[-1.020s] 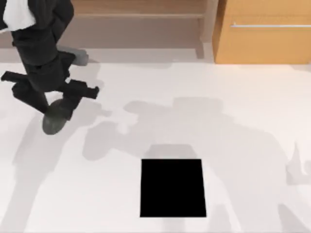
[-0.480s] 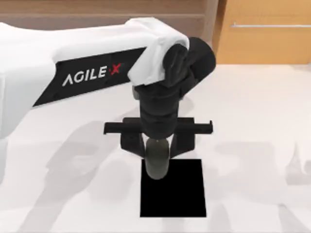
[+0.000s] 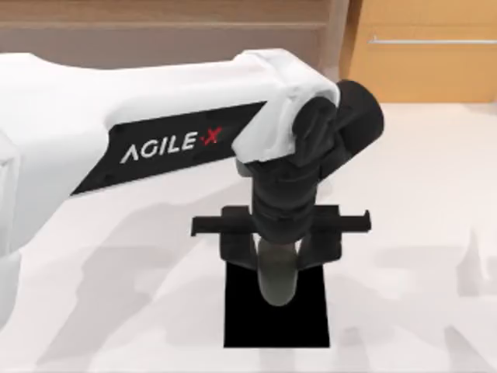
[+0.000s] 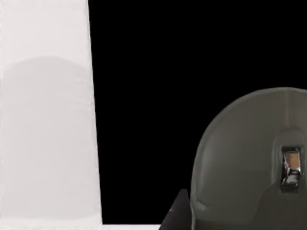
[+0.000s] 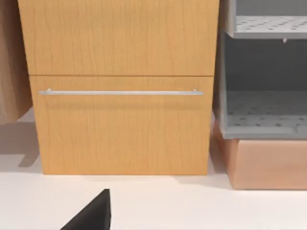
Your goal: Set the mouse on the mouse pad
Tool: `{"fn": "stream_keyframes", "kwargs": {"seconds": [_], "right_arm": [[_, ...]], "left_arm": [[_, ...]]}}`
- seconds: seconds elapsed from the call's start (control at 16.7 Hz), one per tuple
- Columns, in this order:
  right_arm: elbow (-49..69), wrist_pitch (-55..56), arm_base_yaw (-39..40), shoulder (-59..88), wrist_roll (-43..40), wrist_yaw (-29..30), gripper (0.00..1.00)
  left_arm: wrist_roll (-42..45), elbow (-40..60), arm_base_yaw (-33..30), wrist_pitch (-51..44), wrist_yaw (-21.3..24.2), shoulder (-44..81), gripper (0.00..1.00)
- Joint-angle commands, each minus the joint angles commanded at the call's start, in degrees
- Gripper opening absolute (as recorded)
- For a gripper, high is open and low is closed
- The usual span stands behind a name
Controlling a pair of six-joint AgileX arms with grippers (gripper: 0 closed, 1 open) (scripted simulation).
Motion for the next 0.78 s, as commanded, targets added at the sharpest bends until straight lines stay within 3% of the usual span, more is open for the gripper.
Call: {"fn": "stream_keyframes", "kwargs": {"seconds": [0.78], "right_arm": [[0.0, 0.0, 0.0, 0.0, 0.0, 0.0, 1.0]], "left_arm": [[1.0, -3.5, 0.6, 2.7, 5.3, 2.8, 0.0]]}}
